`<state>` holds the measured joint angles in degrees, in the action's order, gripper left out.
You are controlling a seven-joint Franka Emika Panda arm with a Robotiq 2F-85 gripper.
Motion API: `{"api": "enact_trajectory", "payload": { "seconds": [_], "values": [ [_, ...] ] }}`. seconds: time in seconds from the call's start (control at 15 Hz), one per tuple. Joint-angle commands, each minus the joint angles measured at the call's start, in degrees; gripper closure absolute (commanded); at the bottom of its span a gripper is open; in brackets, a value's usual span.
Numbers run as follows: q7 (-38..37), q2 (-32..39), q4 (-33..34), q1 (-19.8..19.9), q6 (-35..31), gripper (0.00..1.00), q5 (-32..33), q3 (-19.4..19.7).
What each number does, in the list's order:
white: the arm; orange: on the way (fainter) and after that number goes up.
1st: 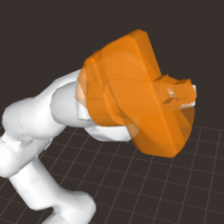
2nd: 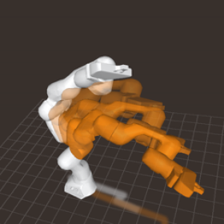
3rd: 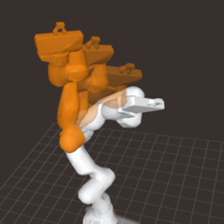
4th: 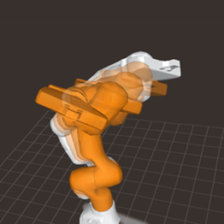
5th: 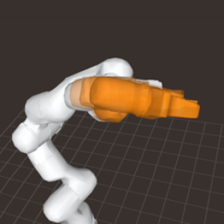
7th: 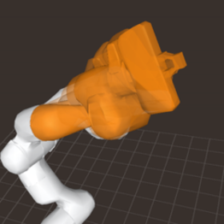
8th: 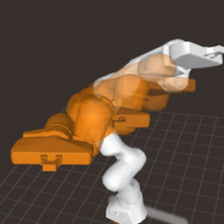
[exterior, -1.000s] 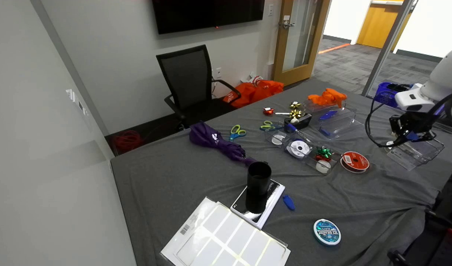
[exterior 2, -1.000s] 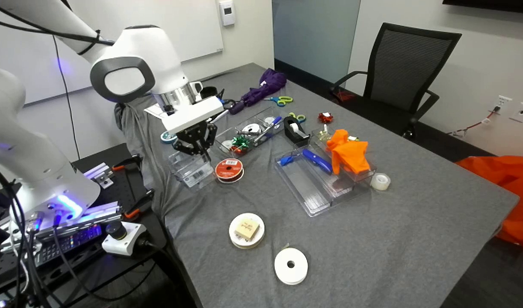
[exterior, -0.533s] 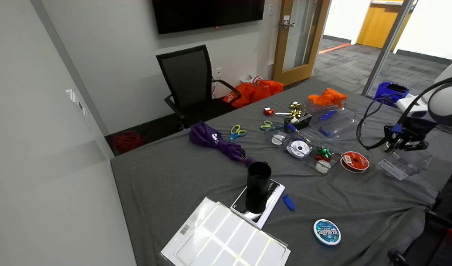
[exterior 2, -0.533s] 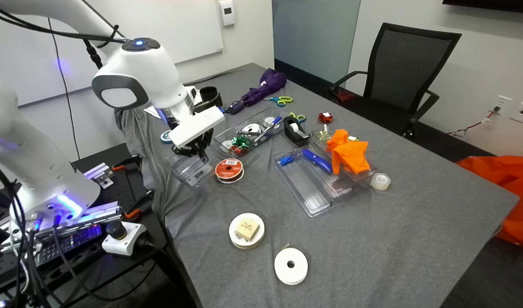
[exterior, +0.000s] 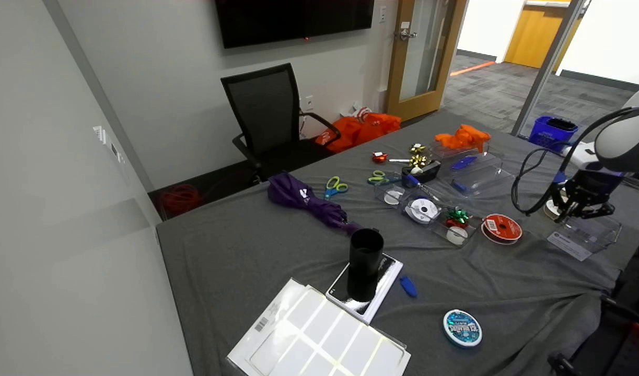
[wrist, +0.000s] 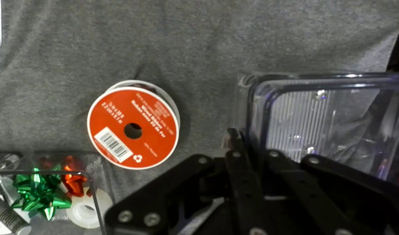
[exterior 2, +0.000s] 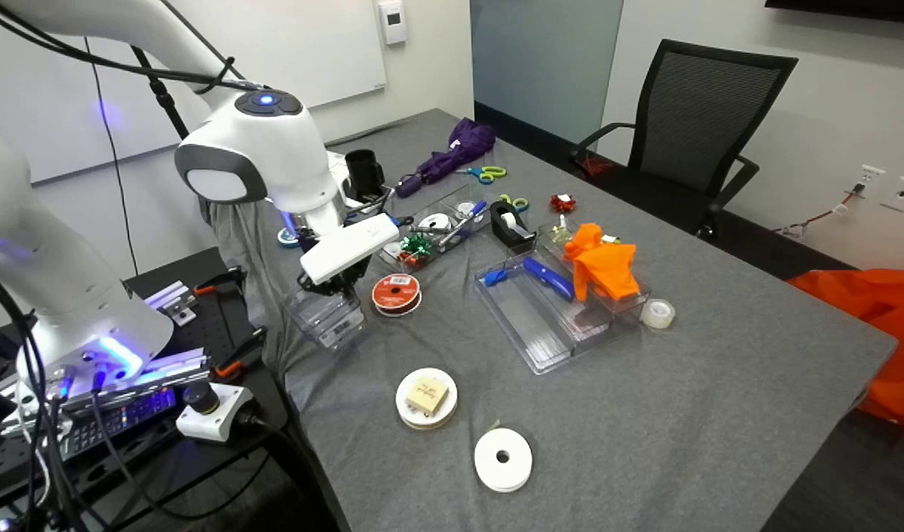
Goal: Move the clear container at the front to the right.
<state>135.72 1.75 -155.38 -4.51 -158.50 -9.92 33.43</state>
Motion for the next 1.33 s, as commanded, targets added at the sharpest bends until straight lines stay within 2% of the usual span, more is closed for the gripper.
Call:
{"api": "enact_trajectory", "payload": {
  "seconds": [0.0,0.13,0.2,0.53,0.6,0.73,1.07,1.27],
  "values": [
    [-2.38,5.58,4.23,0.12,1.07,0.98,2.20,0.59],
    [-4.30,8.06,6.17,-0.21,1.17,0.98,2.92,0.74],
    [-7.77,8.28,6.89,7.38,1.22,0.98,6.71,-6.33],
    [-19.60,12.23,10.62,12.59,1.12,0.98,18.64,-10.91],
    [-20.34,12.52,10.83,13.77,0.47,0.68,19.68,-12.01],
    [-21.94,12.95,11.45,15.34,0.56,0.63,22.28,-13.16],
    [-20.91,11.69,11.60,19.04,0.45,0.26,24.09,-15.35],
    [-18.44,8.35,9.54,21.21,0.52,0.06,23.65,-16.19]
  ]
}}
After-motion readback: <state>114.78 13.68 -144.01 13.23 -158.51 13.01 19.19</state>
